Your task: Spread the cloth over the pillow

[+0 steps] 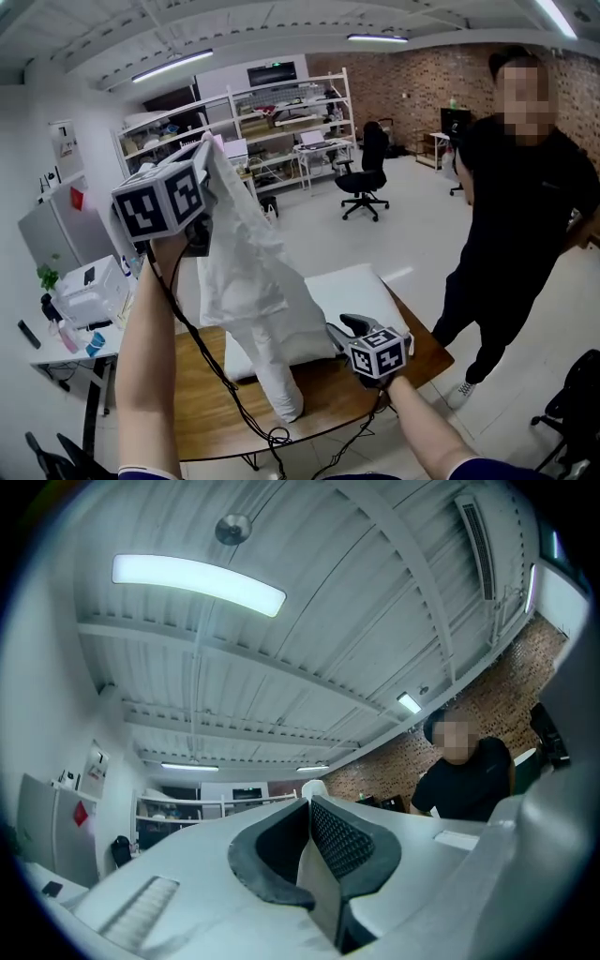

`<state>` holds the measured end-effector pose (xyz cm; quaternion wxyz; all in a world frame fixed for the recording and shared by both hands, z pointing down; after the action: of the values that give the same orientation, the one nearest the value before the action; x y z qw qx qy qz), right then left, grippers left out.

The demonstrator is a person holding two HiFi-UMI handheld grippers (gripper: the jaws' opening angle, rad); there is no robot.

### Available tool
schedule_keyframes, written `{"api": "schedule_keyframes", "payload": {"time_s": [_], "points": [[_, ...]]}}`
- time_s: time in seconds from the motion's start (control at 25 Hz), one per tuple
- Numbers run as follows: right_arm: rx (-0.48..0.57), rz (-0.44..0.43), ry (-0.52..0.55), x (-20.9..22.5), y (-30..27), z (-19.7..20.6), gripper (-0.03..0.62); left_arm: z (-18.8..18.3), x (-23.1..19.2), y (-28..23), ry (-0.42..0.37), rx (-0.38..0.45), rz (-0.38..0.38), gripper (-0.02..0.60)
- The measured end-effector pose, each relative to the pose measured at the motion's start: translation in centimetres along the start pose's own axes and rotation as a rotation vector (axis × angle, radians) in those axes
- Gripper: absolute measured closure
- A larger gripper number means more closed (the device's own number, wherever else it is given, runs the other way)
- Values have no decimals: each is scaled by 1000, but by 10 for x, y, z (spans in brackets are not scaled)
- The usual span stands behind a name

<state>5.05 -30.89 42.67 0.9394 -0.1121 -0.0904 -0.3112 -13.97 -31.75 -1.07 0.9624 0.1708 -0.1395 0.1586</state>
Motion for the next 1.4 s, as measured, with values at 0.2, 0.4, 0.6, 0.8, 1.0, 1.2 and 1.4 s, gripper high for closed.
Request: {"api": "schedule_keyframes", "payload": {"time_s": [0.2, 0.4, 0.6, 0.8, 1.0, 1.2, 1.4], "points": [[-10, 2, 4, 3, -15, 2, 368, -34, -8, -4, -16, 37, -16, 561], [-1, 2, 10, 6, -24, -5, 368, -53, -14, -10, -33, 50, -30, 561], [19, -7, 18, 7, -30, -16, 351, -62, -20, -11, -36, 54, -42, 561], [12, -14, 29, 10, -33, -16, 332, -71, -20, -11, -31, 60, -44, 561], [-9, -6, 28, 16, -39, -8, 332, -82, -20, -13, -41, 70, -36, 561], [-46, -17, 21, 18, -50, 7, 332, -93, -13, -19, -49, 79, -16, 561], [-77, -37, 33, 18, -70, 15, 332, -102, -5, -21, -61, 80, -7, 561]]}}
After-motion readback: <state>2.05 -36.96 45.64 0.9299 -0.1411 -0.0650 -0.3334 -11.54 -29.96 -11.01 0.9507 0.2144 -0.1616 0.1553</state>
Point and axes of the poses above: the fingertips, and each gripper's own axes: y backward along the fingers, x to its right, z out of its underside, the point moved 2 cm from there along y, backward along the fingers, and after that the axes turned 8 degrees about -y, right-handed, at the moved point
